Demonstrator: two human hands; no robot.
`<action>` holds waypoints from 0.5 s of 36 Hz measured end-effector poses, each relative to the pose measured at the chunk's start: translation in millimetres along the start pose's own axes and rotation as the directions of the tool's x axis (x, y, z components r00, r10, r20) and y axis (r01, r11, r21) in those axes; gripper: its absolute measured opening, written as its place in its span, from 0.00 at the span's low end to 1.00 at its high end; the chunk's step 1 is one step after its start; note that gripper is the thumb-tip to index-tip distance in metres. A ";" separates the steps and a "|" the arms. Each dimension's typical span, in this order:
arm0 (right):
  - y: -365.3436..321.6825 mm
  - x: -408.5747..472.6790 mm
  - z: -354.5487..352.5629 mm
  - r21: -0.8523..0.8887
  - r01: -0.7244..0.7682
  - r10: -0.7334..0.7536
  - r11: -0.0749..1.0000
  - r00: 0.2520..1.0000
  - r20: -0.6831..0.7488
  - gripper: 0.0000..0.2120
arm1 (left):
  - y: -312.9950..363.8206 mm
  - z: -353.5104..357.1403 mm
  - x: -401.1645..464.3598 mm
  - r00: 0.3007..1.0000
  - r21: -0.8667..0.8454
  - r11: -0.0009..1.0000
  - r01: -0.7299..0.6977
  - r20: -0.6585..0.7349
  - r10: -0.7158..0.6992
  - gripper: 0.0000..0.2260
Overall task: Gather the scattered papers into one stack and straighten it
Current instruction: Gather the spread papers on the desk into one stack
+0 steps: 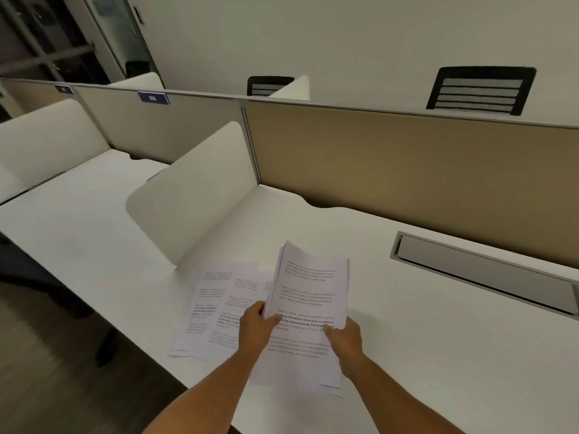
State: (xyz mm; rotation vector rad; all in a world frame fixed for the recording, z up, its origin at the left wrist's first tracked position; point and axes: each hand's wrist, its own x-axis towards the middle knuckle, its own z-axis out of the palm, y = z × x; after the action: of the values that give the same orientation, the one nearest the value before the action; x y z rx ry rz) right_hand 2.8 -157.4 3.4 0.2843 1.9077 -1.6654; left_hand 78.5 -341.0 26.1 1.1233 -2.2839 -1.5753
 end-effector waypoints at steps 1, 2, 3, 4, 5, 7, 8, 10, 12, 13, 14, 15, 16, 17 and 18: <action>0.7 -0.1 4.2 -0.007 -0.004 0.004 1.000 1.000 0.014 0.14 | -3.6 -3.6 2.9 1.000 0.022 1.000 0.010 -0.011 -0.010 0.09; 1.7 0.4 8.4 -0.010 -0.010 0.010 1.000 1.000 0.021 0.13 | -6.8 -6.8 6.2 0.999 0.050 0.999 0.022 -0.024 -0.021 0.09; 3.1 1.6 12.6 -0.014 -0.016 0.016 1.000 1.000 0.022 0.13 | -9.9 -9.0 9.9 0.999 0.082 0.996 0.034 -0.037 -0.031 0.09; 4.1 3.1 16.9 -0.023 -0.021 0.021 1.000 1.000 0.020 0.12 | -13.1 -10.6 13.7 0.998 0.112 0.993 0.045 -0.046 -0.040 0.09; 5.1 5.0 21.1 -0.035 -0.023 0.024 0.999 1.000 0.016 0.12 | -16.4 -11.5 18.0 0.997 0.137 0.989 0.056 -0.054 -0.049 0.09; 6.9 9.9 30.2 -0.063 -0.033 0.034 0.997 0.999 0.011 0.10 | -24.0 -12.6 27.1 0.996 0.170 0.982 0.081 -0.061 -0.072 0.09; 7.6 12.0 34.6 -0.078 -0.043 0.043 0.996 0.999 0.005 0.09 | -28.1 -13.3 31.7 0.995 0.180 0.979 0.095 -0.058 -0.086 0.09; 8.8 15.3 44.0 -0.101 -0.053 0.051 0.993 0.999 -0.017 0.08 | -38.5 -14.3 42.3 0.993 0.171 0.978 0.117 -0.041 -0.111 0.09; 9.9 18.3 53.8 -0.131 -0.056 0.050 0.990 0.997 -0.051 0.08 | -50.3 -14.9 52.7 0.990 0.127 0.982 0.142 -0.015 -0.142 0.07; 11.1 20.8 58.6 -0.148 -0.061 0.051 0.987 0.996 -0.068 0.08 | -55.8 -15.1 57.7 0.987 0.109 0.981 0.161 -0.004 -0.162 0.07; 12.5 23.9 63.4 -0.163 -0.071 0.058 0.984 0.995 -0.084 0.09 | -61.1 -15.5 62.3 0.983 0.096 0.979 0.182 0.004 -0.183 0.07; 13.8 27.3 67.9 -0.177 -0.084 0.067 0.981 0.993 -0.098 0.09 | -66.4 -15.6 66.7 0.979 0.088 0.976 0.201 0.010 -0.203 0.07; 14.8 30.8 72.4 -0.188 -0.097 0.078 0.977 0.991 -0.109 0.09 | -71.6 -15.5 71.0 0.976 0.086 0.973 0.216 0.015 -0.218 0.07; 16.2 35.2 77.1 -0.199 -0.109 0.086 0.974 0.989 -0.119 0.10 | -76.0 -15.3 75.5 0.974 0.094 0.970 0.223 0.018 -0.226 0.07; 17.2 40.1 82.0 -0.210 -0.118 0.091 0.971 0.987 -0.133 0.10 | -79.9 -14.7 80.4 0.974 0.109 0.969 0.223 0.019 -0.226 0.09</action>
State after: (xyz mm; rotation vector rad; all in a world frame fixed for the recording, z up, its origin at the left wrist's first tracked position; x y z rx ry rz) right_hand 2.8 -241.0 -37.0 0.3992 2.1069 -1.3841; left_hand 68.2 -417.4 -58.2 1.4393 -2.3563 -1.5713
